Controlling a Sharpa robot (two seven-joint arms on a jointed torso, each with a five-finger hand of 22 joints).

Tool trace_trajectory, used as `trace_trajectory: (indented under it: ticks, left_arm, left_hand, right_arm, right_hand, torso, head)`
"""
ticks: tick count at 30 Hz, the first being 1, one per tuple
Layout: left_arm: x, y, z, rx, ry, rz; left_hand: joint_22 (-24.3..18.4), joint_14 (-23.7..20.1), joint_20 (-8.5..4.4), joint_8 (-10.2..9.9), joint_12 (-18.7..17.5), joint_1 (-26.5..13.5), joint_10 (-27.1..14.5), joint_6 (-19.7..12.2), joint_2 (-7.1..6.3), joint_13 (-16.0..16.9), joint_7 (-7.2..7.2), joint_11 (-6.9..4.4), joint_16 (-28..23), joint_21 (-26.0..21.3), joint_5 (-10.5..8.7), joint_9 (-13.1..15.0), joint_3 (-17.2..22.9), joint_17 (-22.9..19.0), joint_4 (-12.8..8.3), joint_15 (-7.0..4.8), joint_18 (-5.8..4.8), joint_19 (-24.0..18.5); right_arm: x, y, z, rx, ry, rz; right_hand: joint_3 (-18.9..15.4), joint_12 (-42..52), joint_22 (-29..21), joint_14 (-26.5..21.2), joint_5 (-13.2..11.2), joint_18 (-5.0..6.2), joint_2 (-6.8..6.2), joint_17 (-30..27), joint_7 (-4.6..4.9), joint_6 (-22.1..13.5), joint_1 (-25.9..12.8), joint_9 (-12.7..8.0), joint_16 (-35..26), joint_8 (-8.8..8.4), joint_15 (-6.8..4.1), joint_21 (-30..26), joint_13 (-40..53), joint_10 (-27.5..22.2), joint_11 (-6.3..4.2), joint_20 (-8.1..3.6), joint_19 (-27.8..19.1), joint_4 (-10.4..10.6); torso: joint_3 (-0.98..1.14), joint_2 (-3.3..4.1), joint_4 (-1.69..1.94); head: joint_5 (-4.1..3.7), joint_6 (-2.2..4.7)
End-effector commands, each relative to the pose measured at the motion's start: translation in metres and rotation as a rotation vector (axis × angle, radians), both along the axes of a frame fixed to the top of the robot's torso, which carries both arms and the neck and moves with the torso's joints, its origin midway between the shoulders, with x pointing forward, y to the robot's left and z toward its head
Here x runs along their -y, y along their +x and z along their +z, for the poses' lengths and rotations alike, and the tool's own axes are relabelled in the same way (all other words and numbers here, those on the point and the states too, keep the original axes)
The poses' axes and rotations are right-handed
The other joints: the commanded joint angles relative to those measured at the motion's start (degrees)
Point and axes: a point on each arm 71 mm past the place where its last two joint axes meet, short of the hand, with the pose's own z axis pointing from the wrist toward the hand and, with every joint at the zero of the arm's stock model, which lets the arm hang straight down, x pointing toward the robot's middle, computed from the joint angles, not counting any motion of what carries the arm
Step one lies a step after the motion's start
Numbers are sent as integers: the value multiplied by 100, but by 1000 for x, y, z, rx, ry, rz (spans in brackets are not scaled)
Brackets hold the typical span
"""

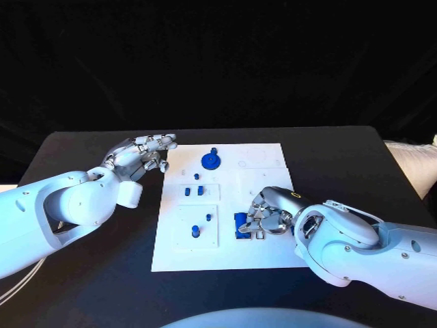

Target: Assemble the parts on the task board

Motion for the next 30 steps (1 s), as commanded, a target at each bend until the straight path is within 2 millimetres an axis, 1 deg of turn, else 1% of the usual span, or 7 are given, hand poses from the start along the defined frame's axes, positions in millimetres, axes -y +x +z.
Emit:
trace_trajectory:
  ticks: [1,5,13,19,23,25,30]
  left_arm:
    - [2,-1,1,7,-10,-18]
    - [2,-1,1,7,-9,-17]
    - [1,0,0,6,-8,-17]
    - [1,-1,0,4,-7,-16]
    - [1,-1,0,3,-8,-18]
    - [1,-1,0,2,-8,-19]
    - [1,-1,0,1,-7,-21]
  left_hand:
    - [-4,-40,7,11,38,1,-45,-51,68,7,-3,-1,-18,-14,27,2,-29,-5,-1,1,74,-51]
    - [-4,-40,7,11,38,1,-45,-51,68,7,-3,-1,-18,-14,27,2,-29,-5,-1,1,74,-51]
    - [-4,-40,7,11,38,1,-45,-51,68,7,-3,-1,-18,-14,27,2,-29,-5,-1,1,74,-51]
    - [-13,-44,7,11,44,1,-53,-57,69,8,-1,1,-20,-26,27,1,-33,-13,-2,2,76,-54]
    - [-13,-44,7,11,44,1,-53,-57,69,8,-1,1,-20,-26,27,1,-33,-13,-2,2,76,-54]
    - [-18,-46,8,9,48,-2,-61,-64,67,8,2,3,-21,-31,27,0,-37,-18,-3,3,76,-56]
    - [-18,-47,8,9,49,-3,-63,-66,67,8,3,4,-21,-33,27,0,-38,-19,-3,3,76,-56]
  right_arm:
    - [1,-3,-1,10,-5,20]
    - [2,-5,2,26,11,31]
    - [3,-8,5,35,28,47]
    - [6,-8,4,18,10,47]
    - [7,-8,3,9,2,51]
    - [7,-8,2,6,-1,52]
    - [8,-6,0,8,-26,50]
  right_hand:
    - [-10,9,950,556,-23,-65,17,1274,9,10,64,9,36,15,-30,28,1007,406,-58,-56,371,-37]
    - [-39,21,954,557,-25,-67,-7,1280,25,-11,19,10,39,2,-26,31,1017,410,-47,-59,372,-22]
    - [-82,32,965,560,-29,-70,-43,1295,34,-8,-58,22,47,0,-20,39,1026,415,-38,-58,376,9]
    - [-85,31,968,560,-29,-71,-43,1296,33,-5,-70,25,47,1,-19,41,1026,415,-38,-58,377,15]
    - [-85,28,971,561,-29,-71,-42,1301,32,-4,-71,25,50,2,-19,44,1025,415,-38,-58,378,17]
    - [-82,33,970,562,-27,-71,-40,1305,29,-2,-65,27,52,2,-19,43,1027,416,-40,-58,378,13]
    - [-20,25,975,562,-21,-72,19,1305,6,7,65,42,52,3,-30,46,1027,415,-58,-62,379,-62]
  torso:
    - [0,1,3]
    - [0,4,-1]
    - [-5,2,16]
    - [-8,0,12]
    - [-8,1,10]
    - [-8,3,17]
    - [-10,0,21]
  head:
    - [2,-3]
    - [-6,2]
    - [-14,-1]
    - [-11,-7]
    - [-11,-7]
    - [-16,-14]
    - [-17,-13]
